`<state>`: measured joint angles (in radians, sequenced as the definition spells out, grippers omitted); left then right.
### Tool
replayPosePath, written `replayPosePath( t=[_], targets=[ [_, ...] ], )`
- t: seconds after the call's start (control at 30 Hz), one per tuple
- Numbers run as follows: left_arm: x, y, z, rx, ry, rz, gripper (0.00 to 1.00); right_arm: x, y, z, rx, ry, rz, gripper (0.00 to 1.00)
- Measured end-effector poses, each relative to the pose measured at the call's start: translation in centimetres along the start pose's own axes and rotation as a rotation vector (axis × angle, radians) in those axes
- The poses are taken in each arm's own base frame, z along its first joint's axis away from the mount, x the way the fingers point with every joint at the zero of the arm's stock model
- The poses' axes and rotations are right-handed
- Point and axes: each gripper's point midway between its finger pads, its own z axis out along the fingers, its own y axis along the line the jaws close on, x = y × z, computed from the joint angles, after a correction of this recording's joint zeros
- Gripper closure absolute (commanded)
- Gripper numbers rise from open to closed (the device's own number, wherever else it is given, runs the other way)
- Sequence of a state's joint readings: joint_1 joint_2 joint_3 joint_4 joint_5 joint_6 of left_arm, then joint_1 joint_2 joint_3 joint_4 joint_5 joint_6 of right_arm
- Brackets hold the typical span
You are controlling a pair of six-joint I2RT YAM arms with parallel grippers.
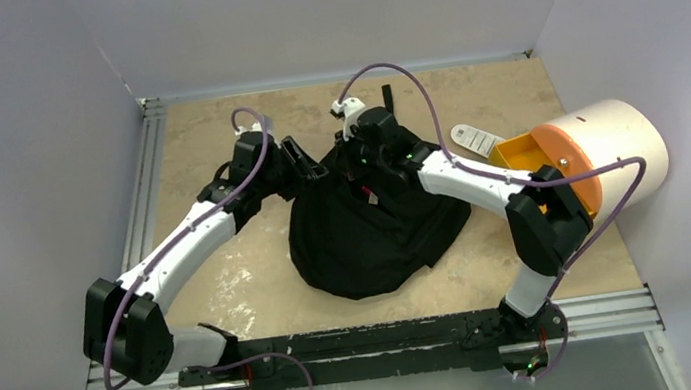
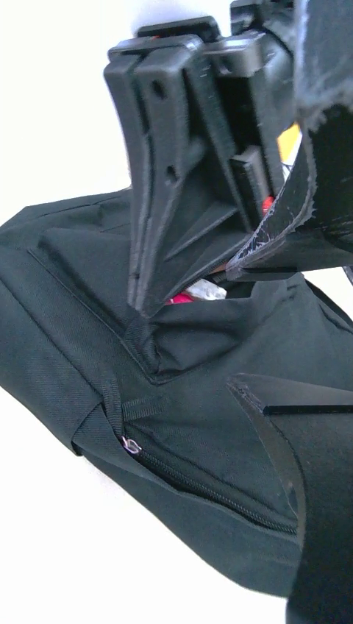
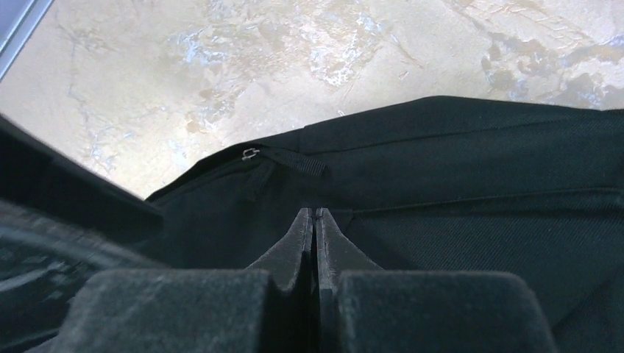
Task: Pack the student bag
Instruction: Zip the student bag at the center of the board.
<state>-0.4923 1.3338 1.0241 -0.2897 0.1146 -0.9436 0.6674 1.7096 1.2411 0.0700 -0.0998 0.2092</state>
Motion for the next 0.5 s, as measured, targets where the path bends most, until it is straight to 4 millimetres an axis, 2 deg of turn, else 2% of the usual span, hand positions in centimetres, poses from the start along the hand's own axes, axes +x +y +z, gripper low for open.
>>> replayPosePath(
  t=[0.33, 0.5],
  targets=[
    [0.3, 0.1, 3.5, 0.004, 0.003, -0.197, 0.53, 2.5, -0.1, -1.4, -0.005, -0.012, 0.059, 1.00],
    [0.7, 0.7, 4.7, -0.023, 0.019, -0.282, 0.53, 2.4, 0.2, -2.3, -0.020, -0.057, 0.076, 1.00]
  ],
)
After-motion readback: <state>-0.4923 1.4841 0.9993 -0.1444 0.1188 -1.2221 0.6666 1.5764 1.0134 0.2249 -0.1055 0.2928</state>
